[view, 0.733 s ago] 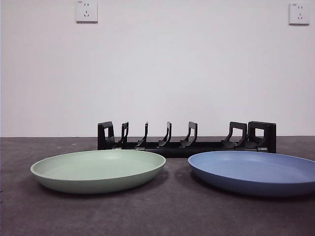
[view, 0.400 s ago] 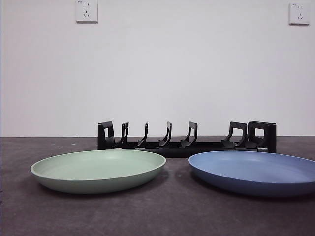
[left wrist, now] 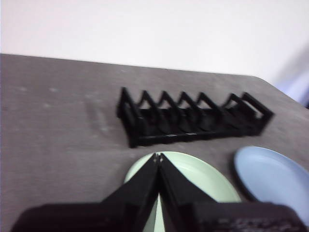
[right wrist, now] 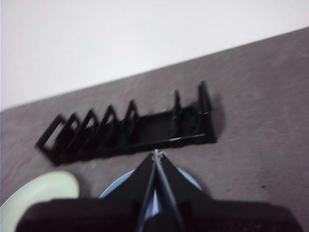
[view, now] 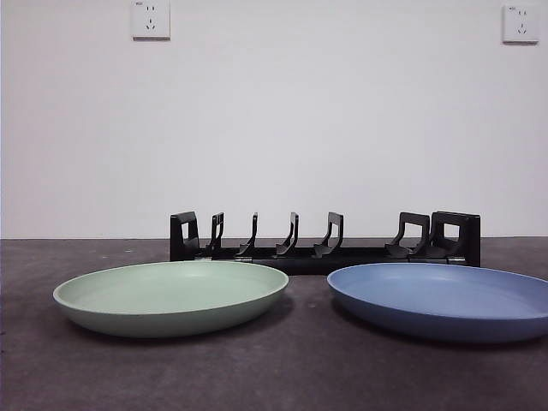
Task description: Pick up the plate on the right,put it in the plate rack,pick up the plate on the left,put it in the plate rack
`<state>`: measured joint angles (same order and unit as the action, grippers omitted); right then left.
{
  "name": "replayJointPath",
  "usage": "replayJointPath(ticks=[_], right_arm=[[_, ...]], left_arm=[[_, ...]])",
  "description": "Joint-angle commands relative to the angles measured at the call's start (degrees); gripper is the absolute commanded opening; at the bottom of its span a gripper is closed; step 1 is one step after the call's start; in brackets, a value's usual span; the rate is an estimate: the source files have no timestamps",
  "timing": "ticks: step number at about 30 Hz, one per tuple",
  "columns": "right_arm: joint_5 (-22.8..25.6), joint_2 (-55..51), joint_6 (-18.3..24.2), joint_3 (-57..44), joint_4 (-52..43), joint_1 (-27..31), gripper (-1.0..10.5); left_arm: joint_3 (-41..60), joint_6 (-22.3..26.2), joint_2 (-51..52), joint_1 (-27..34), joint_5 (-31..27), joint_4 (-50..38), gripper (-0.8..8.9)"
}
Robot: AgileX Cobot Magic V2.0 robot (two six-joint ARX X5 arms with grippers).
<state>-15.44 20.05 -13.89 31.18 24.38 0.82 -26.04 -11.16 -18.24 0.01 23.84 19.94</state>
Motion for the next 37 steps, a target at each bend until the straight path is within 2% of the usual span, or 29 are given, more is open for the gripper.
replayJointPath(ticks=[1, 7, 15, 19, 25, 27, 28, 29, 30, 31, 32, 33, 37], right_arm=[[-3.21, 4.33, 5.25, 6.62, 4.46, -0.04, -0.1], [-8.63, 13.35, 12.81, 20.15, 18.82, -0.04, -0.1], [-11.19, 22.47, 21.2, 31.61, 36.72, -0.04, -0.1], [-11.19, 24.44, 21.88, 32.83, 39.71, -0.11, -0.1], [-11.19, 24.85, 22.03, 32.83, 40.15, -0.11, -0.1], [-11.19, 24.85, 22.01, 32.83, 40.04, -0.11, 0.1], [-11.21, 24.85, 21.99, 32.83, 39.89, -0.11, 0.2], [-11.21, 24.85, 21.9, 32.85, 39.82, -0.11, 1.0], [-11.23, 24.85, 21.57, 32.85, 39.82, -0.11, 2.3], [-11.21, 24.85, 21.49, 32.85, 39.85, -0.11, 3.8], [-11.21, 24.85, 21.31, 32.85, 39.89, -0.11, 5.1], [-11.21, 24.85, 21.0, 32.85, 39.91, -0.11, 5.7], [-12.74, 25.46, 20.59, 32.85, 39.91, -0.11, 5.7]], left_arm=[[-4.39, 1.66, -3.56, 0.17, 4.44, 2.23, -0.07], [-13.29, 5.42, -10.45, 0.15, 13.86, 10.86, -0.06], [-24.24, 15.89, -16.81, -0.48, 15.15, 28.94, -0.07], [-27.82, 17.27, -18.67, -2.21, 14.78, 32.22, -0.06], [-30.8, 18.84, -20.63, -4.61, 8.96, 34.51, -0.07], [-30.8, 19.12, -20.96, -4.61, 9.42, 34.88, 0.02], [-30.8, 19.1, -20.98, -4.61, 9.4, 34.8, 0.31], [-30.8, 19.08, -20.98, -4.61, 9.4, 34.64, 1.45], [-30.8, 18.86, -20.98, -4.63, 9.38, 34.53, 3.33], [-30.8, 18.64, -20.98, -4.66, 9.42, 34.4, 5.66], [-30.8, 18.67, -20.98, -5.01, 9.46, 34.34, 7.18], [-30.8, 18.67, -21.07, -5.55, 9.86, 34.36, 7.45], [-31.43, 18.73, -22.99, -8.83, 11.08, 34.4, 7.45]])
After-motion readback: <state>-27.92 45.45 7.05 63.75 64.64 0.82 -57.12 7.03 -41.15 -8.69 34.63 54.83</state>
